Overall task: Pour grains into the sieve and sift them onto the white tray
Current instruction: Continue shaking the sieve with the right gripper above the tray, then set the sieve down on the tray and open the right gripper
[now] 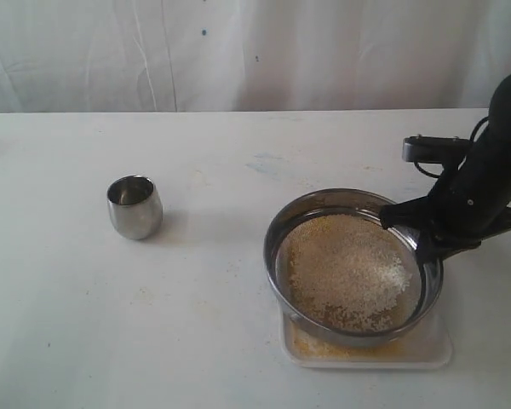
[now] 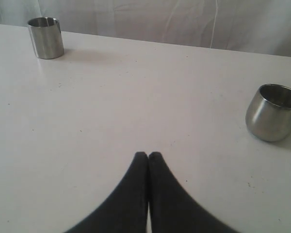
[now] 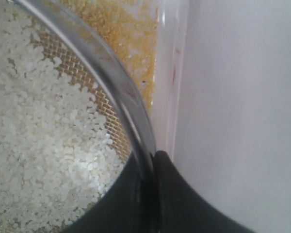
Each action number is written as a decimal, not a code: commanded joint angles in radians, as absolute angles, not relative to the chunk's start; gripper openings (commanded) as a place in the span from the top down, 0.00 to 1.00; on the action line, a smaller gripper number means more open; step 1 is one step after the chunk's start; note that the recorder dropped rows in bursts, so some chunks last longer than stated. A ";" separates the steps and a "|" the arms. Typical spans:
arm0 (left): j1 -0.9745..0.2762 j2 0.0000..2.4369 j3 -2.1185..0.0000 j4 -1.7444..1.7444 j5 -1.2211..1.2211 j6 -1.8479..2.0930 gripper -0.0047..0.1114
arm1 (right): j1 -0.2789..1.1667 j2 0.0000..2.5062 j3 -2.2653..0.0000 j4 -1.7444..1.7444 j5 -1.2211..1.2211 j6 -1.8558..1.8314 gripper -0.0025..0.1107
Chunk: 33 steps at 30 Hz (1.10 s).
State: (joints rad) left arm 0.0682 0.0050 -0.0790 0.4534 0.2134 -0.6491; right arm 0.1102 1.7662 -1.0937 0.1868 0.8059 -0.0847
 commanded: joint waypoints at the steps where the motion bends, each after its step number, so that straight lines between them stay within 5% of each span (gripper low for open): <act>1: 0.069 0.000 -0.077 0.459 0.209 -0.650 0.96 | 0.104 1.755 -1.096 0.200 0.776 -0.084 0.98; 18: 0.069 0.000 -0.077 0.459 0.209 -0.650 0.96 | 0.098 1.835 -1.092 0.175 0.747 -0.093 0.97; 27: 0.069 0.000 -0.077 0.459 0.209 -0.650 0.96 | 0.098 1.842 -1.092 0.175 0.738 -0.093 0.69; 33: 0.069 0.000 -0.077 0.459 0.209 -0.650 0.96 | 0.098 1.842 -1.092 0.175 0.738 -0.093 0.61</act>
